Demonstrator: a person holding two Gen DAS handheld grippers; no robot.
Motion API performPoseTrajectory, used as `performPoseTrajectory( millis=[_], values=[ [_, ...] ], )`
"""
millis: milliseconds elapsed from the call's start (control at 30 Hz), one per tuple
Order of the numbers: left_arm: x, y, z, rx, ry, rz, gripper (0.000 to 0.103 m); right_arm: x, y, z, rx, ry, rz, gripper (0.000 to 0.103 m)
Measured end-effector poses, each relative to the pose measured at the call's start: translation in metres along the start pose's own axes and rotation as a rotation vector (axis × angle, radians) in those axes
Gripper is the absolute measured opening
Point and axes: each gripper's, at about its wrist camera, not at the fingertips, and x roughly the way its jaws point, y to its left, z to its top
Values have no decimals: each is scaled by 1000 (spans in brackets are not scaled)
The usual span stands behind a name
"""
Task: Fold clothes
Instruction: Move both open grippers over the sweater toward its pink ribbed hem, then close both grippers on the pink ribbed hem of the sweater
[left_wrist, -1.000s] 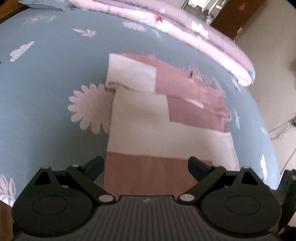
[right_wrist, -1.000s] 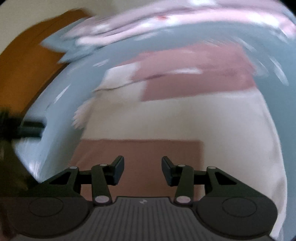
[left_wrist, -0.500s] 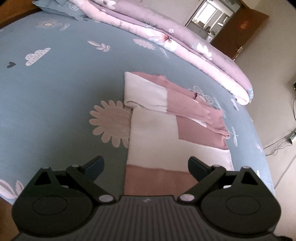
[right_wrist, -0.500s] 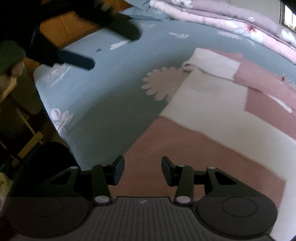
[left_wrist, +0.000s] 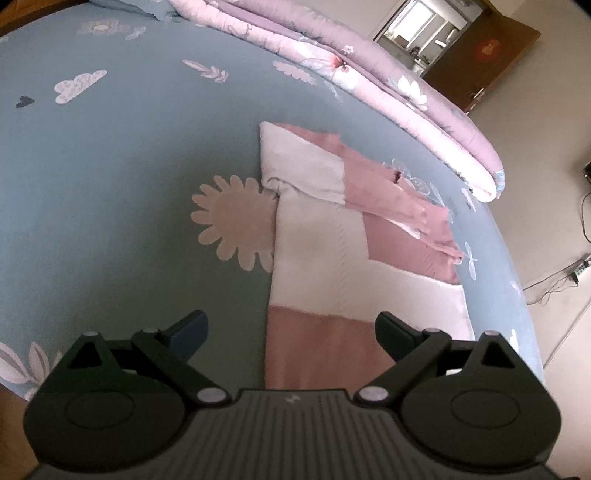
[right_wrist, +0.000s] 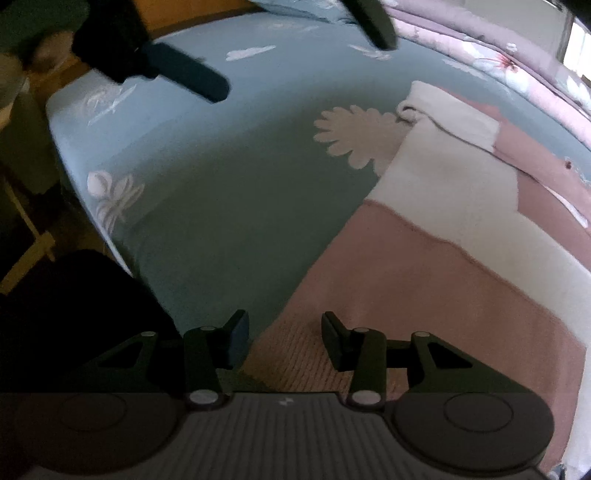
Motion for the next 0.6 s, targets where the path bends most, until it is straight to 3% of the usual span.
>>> performPoseTrajectory(
  millis=[100,200,267,300,367,467,600],
  values=[
    [3,6,-3,-3,13,6,96,1,4,-2,-32,-8,-28,47],
    [6,13,-6,-16,24,6,96,2,3,0,-33,-1,-47,30],
    [7,17,-7,-27,32,3,96,2,-1,2,-22,12,-45,25],
    [8,19,-8,-32,33,1,96,3,-1,2,-34,15,-63,13],
    [9,23,-9,-51,39,-18,96,2,-2,4,-46,21,-64,13],
    [13,32,-13,-116,65,-82,96,-3,-11,6,8,4,-31,11],
    [27,46,-21,-278,119,-245,96,-14,-24,11,66,-25,-2,11]
  ],
)
